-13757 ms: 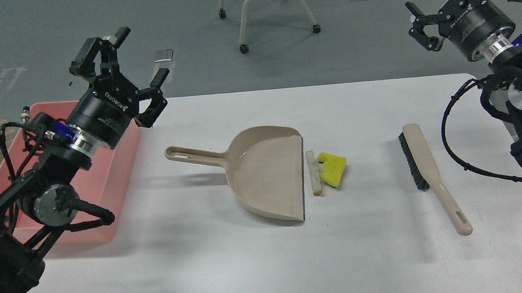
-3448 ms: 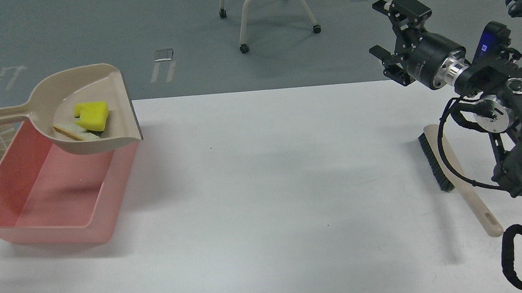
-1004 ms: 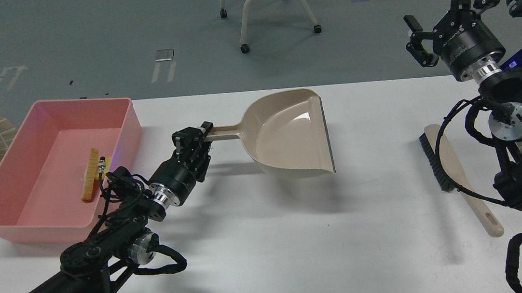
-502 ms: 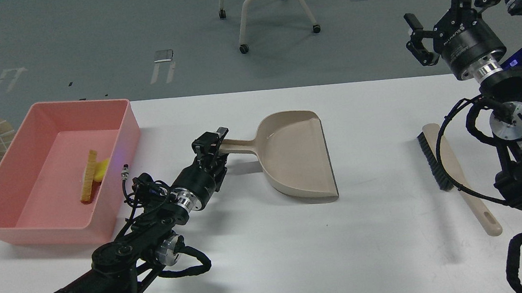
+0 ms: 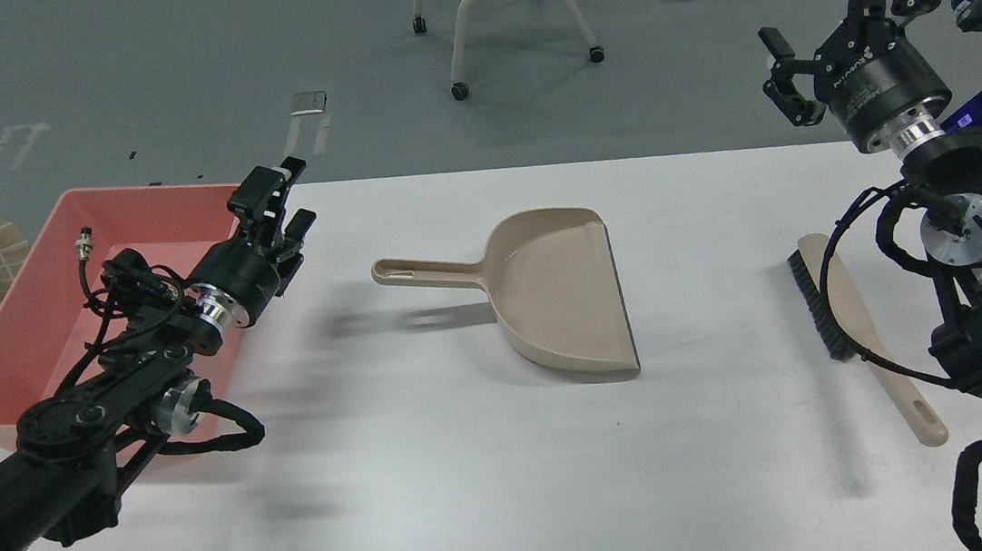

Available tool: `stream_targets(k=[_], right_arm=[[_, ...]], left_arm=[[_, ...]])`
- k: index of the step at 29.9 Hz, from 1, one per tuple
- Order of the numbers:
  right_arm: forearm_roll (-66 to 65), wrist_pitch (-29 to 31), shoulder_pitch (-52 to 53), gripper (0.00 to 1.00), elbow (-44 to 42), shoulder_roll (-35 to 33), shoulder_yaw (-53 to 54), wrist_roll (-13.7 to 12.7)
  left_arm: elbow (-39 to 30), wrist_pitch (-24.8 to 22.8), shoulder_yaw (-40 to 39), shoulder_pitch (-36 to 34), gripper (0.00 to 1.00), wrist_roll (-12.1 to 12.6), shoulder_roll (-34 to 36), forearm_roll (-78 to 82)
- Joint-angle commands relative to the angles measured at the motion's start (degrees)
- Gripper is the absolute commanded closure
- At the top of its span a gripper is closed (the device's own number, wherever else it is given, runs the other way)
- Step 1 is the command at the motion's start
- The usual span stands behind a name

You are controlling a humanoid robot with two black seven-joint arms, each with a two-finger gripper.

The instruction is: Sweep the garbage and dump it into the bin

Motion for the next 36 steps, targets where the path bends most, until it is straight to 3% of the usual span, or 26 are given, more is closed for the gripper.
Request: stream_targets(k=[1,9,16,23,25,29,32,36], right_arm=[[0.0,0.0,0.1,0.0,0.1,0.0,-0.3,0.0],[0.0,-0.5,0.3,0.0,0.2,-0.5,-0.2,0.0],[0.0,-0.4,-0.5,0.0,0.2,-2.0,0.2,0.0],[0.0,-0.5,-0.4,0.0,1.0,-2.4,0.2,0.0],[0.1,-0.5,-0.3,0.0,1.1,-2.2,0.3,0.0],[0.1,-0.6,0.0,0.0,1.3,-1.7,1.6,0.0],[0.1,-0.4,0.3,0.0,1.3,-0.8,2.5,0.0],[0.1,-0.2,0.3,0.0,1.3,-0.9,3.6,0.0]], left_arm=[[-3.1,-0.2,-0.8,-1.8,0.16,0.0,3.8,-0.5],[-4.6,-0.7,-9.0,-2.0,0.03,0.0,4.4,-3.1],[-4.0,-2.3,-20.7,0.9,0.02,0.0,4.2,-11.0],[-0.3,-13.8,-26.5,4.7,0.02,0.0,4.1,-19.9],[-0.1,-14.8,-27.8,6.0,0.02,0.0,4.1,-23.1],[-0.1,-14.6,-28.0,6.1,0.02,0.0,2.4,-26.2],[0.0,-13.8,-27.8,5.6,0.02,1.8,0.7,-26.1],[-0.1,-12.2,-27.2,4.9,0.02,1.3,0.5,-25.3]])
